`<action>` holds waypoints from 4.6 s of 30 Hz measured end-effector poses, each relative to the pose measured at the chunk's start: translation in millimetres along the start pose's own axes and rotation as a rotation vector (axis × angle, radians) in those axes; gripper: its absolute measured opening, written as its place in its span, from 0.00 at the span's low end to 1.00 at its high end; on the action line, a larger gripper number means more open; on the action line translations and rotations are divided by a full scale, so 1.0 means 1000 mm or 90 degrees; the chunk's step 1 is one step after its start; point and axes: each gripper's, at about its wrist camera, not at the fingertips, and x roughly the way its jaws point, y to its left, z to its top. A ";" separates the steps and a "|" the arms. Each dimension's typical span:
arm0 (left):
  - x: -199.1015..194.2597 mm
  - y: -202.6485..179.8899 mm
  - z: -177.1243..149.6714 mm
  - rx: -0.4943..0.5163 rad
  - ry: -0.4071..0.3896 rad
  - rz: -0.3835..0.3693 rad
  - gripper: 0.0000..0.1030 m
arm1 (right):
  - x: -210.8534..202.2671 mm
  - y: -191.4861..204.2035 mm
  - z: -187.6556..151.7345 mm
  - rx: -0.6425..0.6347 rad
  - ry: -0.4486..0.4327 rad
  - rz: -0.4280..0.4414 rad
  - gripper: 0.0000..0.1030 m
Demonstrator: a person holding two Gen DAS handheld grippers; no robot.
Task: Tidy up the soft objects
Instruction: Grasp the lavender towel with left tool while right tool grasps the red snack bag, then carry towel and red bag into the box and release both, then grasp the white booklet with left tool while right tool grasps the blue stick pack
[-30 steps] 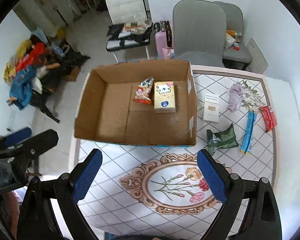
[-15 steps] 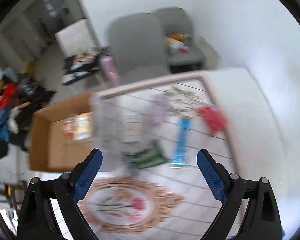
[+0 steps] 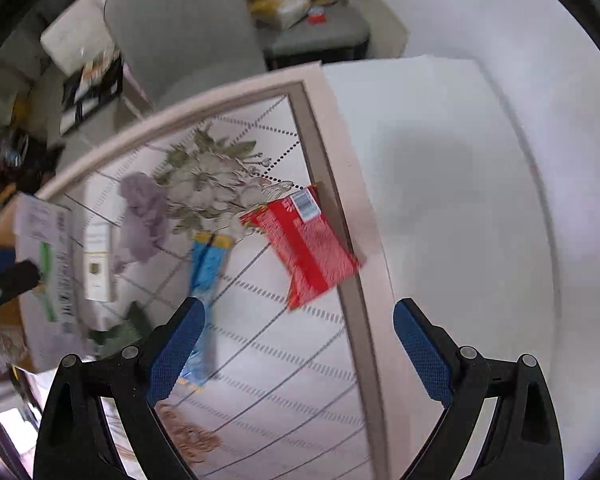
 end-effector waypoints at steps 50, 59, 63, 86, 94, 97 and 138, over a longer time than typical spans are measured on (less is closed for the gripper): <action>-0.159 0.152 -0.183 -0.078 -0.109 -0.132 0.37 | -0.101 0.223 -0.104 -0.028 -0.013 0.181 0.48; -0.172 0.283 -0.198 -0.165 -0.145 -0.046 0.37 | -0.094 0.364 -0.117 -0.086 0.003 0.177 0.48; -0.162 0.322 -0.186 -0.178 -0.140 -0.019 0.37 | -0.079 0.404 -0.112 -0.102 0.013 0.145 0.49; -0.008 0.385 -0.077 -0.181 0.063 -0.001 0.39 | 0.056 0.423 -0.066 -0.083 0.122 0.039 0.49; -0.002 0.394 -0.067 -0.198 0.092 -0.015 0.45 | 0.054 0.431 -0.061 -0.086 0.139 0.044 0.91; -0.014 0.391 -0.067 -0.191 0.072 -0.010 0.47 | 0.043 0.435 -0.060 -0.099 0.118 0.035 0.91; -0.223 0.304 -0.295 -0.221 -0.196 0.068 0.94 | -0.167 0.413 -0.171 -0.177 -0.097 0.111 0.91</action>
